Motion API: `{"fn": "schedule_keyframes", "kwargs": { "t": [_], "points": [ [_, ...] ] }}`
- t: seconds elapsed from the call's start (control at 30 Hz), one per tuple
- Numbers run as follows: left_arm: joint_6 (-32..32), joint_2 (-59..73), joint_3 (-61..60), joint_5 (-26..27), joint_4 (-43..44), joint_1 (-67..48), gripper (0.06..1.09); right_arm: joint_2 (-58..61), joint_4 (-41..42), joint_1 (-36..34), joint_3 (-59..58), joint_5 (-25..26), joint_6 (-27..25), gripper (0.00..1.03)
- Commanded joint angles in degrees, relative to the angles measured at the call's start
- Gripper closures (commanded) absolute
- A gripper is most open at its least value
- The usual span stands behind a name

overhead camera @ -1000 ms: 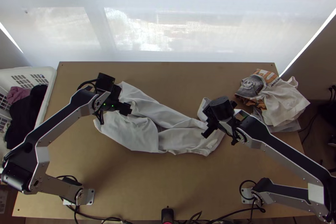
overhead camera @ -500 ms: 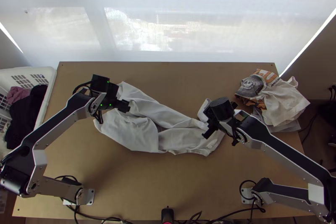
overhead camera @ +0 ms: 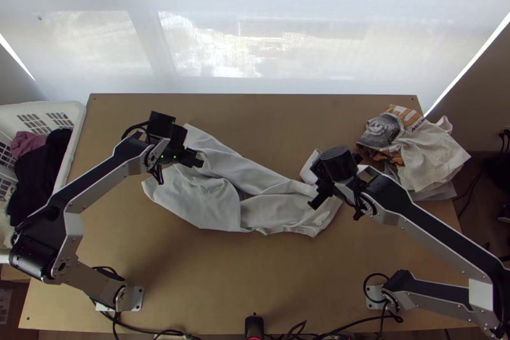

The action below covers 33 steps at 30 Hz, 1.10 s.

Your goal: Fold the t-shirt

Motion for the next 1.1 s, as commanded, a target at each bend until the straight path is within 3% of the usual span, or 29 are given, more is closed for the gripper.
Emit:
{"fn": "schedule_keyframes", "kwargs": {
  "t": [0.0, 0.3, 1.07],
  "points": [
    [0.3, 1.1, 0.9, -0.1, 0.9, -0.1, 1.05, -0.2, -0.3, -0.5, 0.4, 0.0, 0.0, 1.00],
    [0.0, -1.5, 4.2, -0.1, -1.9, 0.6, 1.05, -0.5, -0.3, -1.1, 1.5, 0.1, -0.3, 1.00],
    [3.4, -18.0, 25.5, -1.3, -14.3, 4.9, 1.05, -3.6, 5.4, -3.0, 22.5, -0.3, -6.9, 1.00]
  ]
}}
